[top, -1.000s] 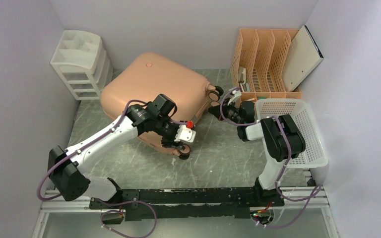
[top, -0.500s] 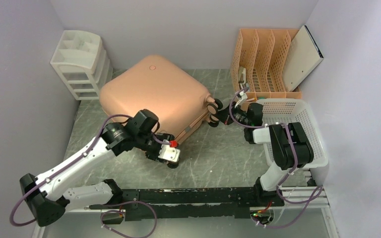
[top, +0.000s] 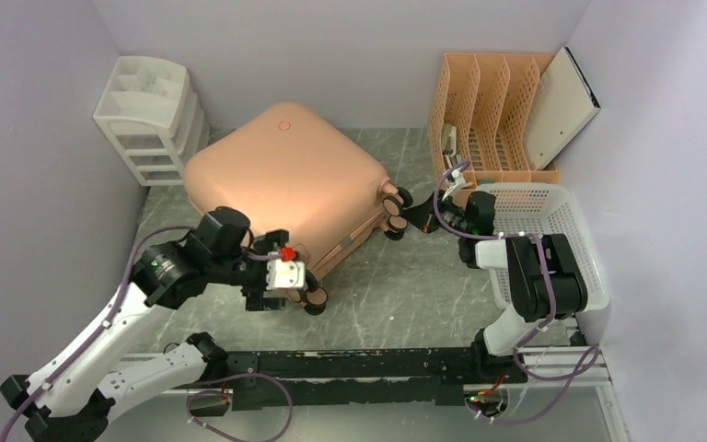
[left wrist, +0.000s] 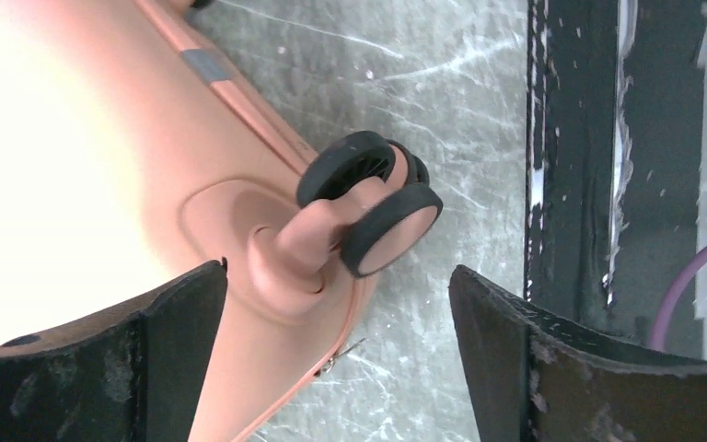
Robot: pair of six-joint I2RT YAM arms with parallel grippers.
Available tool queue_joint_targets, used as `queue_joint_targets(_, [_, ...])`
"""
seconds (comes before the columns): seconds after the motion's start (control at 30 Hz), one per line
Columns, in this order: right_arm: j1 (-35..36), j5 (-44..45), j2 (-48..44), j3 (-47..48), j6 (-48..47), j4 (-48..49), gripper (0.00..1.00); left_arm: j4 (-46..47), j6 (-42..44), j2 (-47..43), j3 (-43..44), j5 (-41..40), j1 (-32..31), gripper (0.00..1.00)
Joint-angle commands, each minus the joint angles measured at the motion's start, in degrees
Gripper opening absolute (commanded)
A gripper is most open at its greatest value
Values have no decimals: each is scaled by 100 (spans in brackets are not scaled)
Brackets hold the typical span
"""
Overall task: Open, take out, and arrange the luggage
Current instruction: Unzip the luggage at the center of the board.
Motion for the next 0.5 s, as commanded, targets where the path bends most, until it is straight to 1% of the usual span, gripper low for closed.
queue_joint_targets(0.0, [-401, 721, 52, 136, -262, -288, 12, -89, -856, 54, 954, -175, 255, 97])
queue_joint_targets(0.03, [-401, 707, 69, 213, -268, -373, 19, 84, -1105, 83, 1149, -456, 356, 97])
queue_joint_targets(0.1, [-401, 717, 61, 392, -337, -601, 31, 561, -1591, 127, 1377, -1399, 656, 97])
queue_joint_targets(0.17, [-401, 810, -17, 602, -473, -987, 37, 984, -1899, 137, 1379, -2344, 821, 97])
queue_joint_targets(0.27, [-401, 972, -276, 873, -689, -1432, 44, 1316, -2153, 217, 1210, -3352, 1012, 97])
queue_joint_targets(0.37, [-401, 1114, -537, 1164, -923, -1706, 46, 1340, -2308, 259, 1123, -3777, 1210, 97])
queue_joint_targets(0.47, [-401, 1145, -720, 1545, -1163, -2114, 50, 1120, -2462, 364, 1302, -3919, 1482, 97])
